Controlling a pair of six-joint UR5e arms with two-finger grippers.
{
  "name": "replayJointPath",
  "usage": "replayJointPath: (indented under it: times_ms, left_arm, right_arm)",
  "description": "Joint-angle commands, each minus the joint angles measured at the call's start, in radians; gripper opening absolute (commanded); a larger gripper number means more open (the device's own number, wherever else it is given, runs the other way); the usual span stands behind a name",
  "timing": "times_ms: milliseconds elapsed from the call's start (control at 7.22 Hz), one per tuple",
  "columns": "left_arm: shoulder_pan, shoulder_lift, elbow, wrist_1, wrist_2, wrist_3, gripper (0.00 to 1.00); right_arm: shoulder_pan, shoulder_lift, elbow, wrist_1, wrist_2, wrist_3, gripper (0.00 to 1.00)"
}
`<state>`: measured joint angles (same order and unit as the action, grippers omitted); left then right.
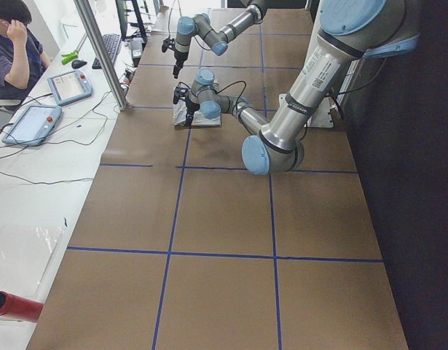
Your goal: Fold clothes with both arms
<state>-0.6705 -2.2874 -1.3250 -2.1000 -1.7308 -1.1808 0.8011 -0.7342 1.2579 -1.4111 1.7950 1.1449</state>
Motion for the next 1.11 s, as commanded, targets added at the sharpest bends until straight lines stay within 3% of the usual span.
replayJointPath:
  times_ms: [0,969]
  left_arm:
    - [0.000,-0.113,0.123,0.075,0.005,-0.008,1.00]
    - [-0.073,-0.006,0.124,0.063,0.052,0.159,1.00]
  right_arm:
    - [0.001,-0.072,0.121,0.000,0.020,-0.002,1.00]
    - [-0.002,-0.096,0.126,0.000,0.014,-0.001,1.00]
